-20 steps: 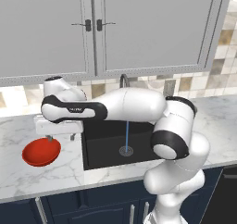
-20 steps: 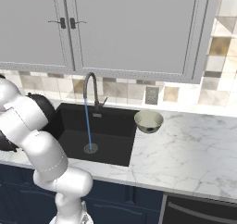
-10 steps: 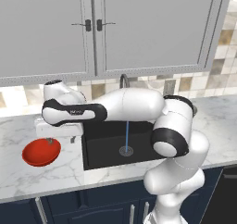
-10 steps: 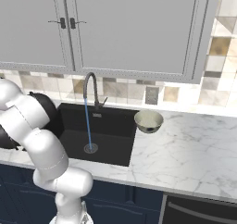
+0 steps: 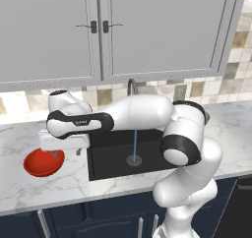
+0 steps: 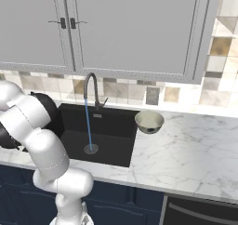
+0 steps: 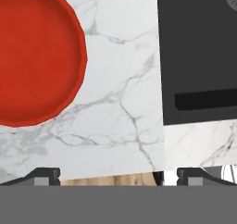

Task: Rinse each bowl for a few seconds and place them down in the sink or on the counter.

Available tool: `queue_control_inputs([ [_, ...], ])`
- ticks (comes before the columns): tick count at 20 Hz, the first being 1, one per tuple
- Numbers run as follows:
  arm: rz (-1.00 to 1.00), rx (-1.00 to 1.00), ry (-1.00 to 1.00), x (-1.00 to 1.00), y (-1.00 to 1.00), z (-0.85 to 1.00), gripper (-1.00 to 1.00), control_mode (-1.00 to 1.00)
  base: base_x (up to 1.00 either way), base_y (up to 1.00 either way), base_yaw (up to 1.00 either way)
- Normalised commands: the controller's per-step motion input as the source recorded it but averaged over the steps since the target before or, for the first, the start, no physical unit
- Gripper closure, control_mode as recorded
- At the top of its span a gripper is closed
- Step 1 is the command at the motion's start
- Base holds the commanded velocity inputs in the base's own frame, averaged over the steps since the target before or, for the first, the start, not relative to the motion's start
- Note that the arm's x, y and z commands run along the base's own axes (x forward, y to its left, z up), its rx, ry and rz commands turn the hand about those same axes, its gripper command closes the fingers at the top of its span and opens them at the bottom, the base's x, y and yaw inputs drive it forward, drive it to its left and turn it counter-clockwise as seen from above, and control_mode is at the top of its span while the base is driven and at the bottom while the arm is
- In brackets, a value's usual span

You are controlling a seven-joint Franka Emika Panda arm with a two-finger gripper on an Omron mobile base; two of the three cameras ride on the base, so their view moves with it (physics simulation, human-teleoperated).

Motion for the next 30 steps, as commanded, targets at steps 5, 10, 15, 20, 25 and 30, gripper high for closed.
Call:
queue_control_inputs([
  [5, 0.00, 0.00, -0.04, 0.03, -0.02, -0.17, -1.00, -1.00, 0.00, 0.00, 0.00],
  [10, 0.00, 0.00, -0.05, 0.10, 0.00, -0.12, -1.00, -1.00, 0.00, 0.00, 0.00],
  [15, 0.00, 0.00, -0.05, 0.20, 0.00, -0.11, -1.00, -1.00, 0.00, 0.00, 0.00],
  [20, 0.00, 0.00, -0.05, 0.23, 0.00, -0.12, -1.00, -1.00, 0.00, 0.00, 0.00],
  [25, 0.00, 0.02, -0.05, 0.24, 0.08, -0.20, -1.00, -1.00, 0.00, 0.00, 0.00],
  [30, 0.00, 0.03, -0.03, 0.23, 0.13, -0.22, -1.00, -1.00, 0.00, 0.00, 0.00],
])
